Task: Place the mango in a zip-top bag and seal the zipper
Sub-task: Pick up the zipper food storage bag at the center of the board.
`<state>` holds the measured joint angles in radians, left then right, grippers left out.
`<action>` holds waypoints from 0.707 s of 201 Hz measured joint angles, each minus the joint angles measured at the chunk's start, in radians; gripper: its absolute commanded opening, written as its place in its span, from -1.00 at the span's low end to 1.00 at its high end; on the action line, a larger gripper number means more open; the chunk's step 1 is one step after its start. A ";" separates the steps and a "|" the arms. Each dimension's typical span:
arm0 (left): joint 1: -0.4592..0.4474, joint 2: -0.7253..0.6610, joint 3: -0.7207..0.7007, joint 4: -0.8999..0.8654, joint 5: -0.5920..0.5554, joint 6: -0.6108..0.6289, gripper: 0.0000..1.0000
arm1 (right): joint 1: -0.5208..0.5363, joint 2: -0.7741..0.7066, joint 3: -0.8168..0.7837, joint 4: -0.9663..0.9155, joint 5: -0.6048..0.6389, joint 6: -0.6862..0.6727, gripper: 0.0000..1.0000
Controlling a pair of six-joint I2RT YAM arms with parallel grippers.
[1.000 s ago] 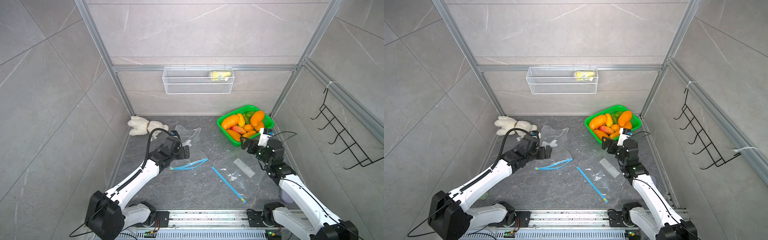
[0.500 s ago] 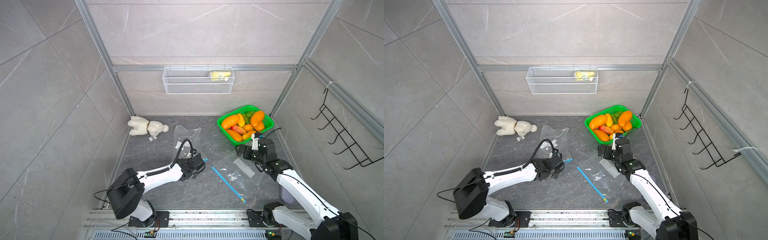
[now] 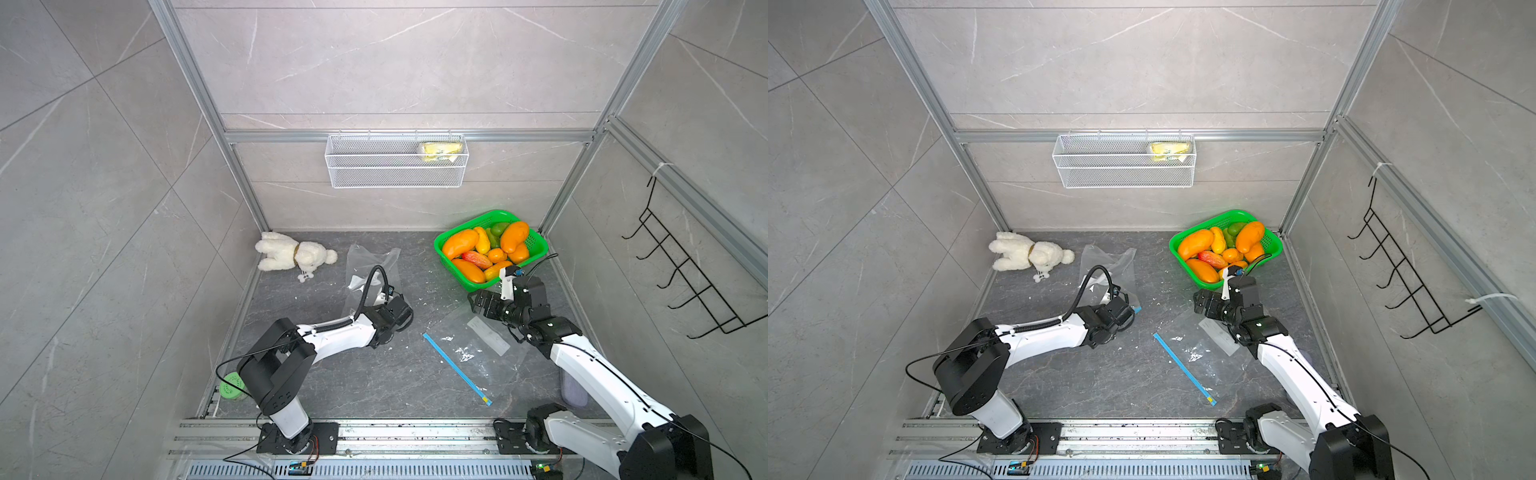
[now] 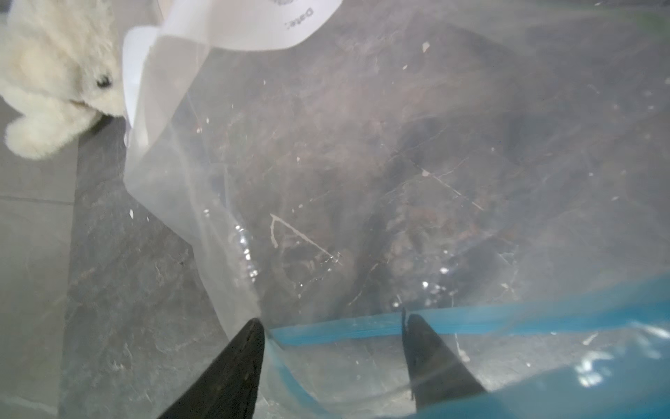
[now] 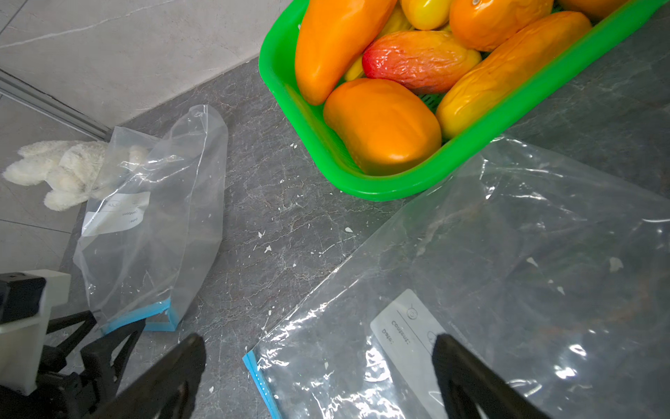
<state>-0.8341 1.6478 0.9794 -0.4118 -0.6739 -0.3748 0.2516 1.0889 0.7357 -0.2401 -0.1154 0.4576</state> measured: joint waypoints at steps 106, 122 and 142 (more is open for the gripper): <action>0.066 -0.010 0.164 -0.019 0.207 -0.040 -0.78 | -0.007 0.261 0.195 0.137 0.087 0.197 0.99; 0.073 -0.011 0.210 -0.036 0.244 -0.083 -0.79 | -0.016 0.348 0.262 0.181 0.102 0.248 0.99; 0.089 -0.017 0.243 -0.053 0.306 -0.135 -0.79 | -0.028 0.480 0.364 0.219 0.122 0.301 0.99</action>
<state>-0.7448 1.6310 1.2221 -0.4644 -0.3676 -0.5102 0.2237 1.5684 1.0992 -0.0212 0.0063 0.7582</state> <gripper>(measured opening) 0.106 0.992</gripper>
